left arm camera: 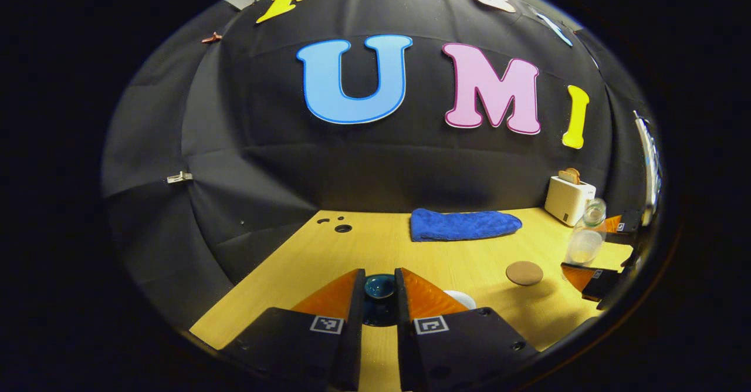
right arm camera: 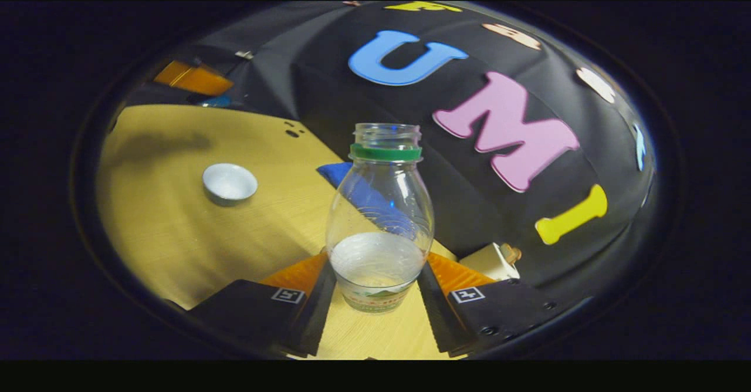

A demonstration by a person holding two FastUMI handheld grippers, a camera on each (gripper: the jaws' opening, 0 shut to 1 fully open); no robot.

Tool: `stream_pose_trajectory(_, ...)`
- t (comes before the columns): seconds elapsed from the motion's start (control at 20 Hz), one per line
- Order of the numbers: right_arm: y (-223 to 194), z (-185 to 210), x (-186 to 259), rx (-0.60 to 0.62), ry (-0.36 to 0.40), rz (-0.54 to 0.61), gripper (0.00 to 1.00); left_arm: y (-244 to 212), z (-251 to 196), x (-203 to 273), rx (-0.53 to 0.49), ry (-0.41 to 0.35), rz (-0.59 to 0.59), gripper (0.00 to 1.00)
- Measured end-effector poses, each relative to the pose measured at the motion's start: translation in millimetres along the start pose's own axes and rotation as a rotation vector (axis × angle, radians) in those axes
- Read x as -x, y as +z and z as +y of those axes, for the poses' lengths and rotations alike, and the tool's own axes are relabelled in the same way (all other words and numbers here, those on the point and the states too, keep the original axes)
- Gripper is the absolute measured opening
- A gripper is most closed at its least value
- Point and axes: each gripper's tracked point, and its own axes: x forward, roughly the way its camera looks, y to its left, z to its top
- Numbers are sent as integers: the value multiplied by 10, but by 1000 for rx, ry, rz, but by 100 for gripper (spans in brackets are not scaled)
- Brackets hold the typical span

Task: Open the teacup lid with one hand, grasp the water bottle and pour water into the teacup with the other hand; after pouring, place the water bottle on the coaster and then close the teacup lid.

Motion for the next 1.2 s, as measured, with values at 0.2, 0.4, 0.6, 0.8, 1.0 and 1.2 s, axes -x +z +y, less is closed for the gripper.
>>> stream_pose_trajectory(0.2, 80, 83, -197, 158, 10, 26, 75, 40, 234, 124, 18, 41, 0, 26)
stream_pose_trajectory(0.4, 82, 188, -364, 316, 27, 58, 75, 57, 414, 241, 29, 77, -1, 29)
stream_pose_trajectory(0.6, -39, 298, -512, 405, 53, 120, 75, 47, 526, 307, 36, 97, 3, 26)
stream_pose_trajectory(0.8, -44, 410, -586, 515, 61, 151, 72, 18, 557, 329, 34, 100, 8, 29)
stream_pose_trajectory(1.0, -65, 465, -712, 631, 78, 194, 75, 19, 560, 318, 35, 99, 7, 26)
stream_pose_trajectory(1.2, -32, 505, -813, 700, 83, 216, 75, 36, 530, 307, 32, 90, 2, 26)
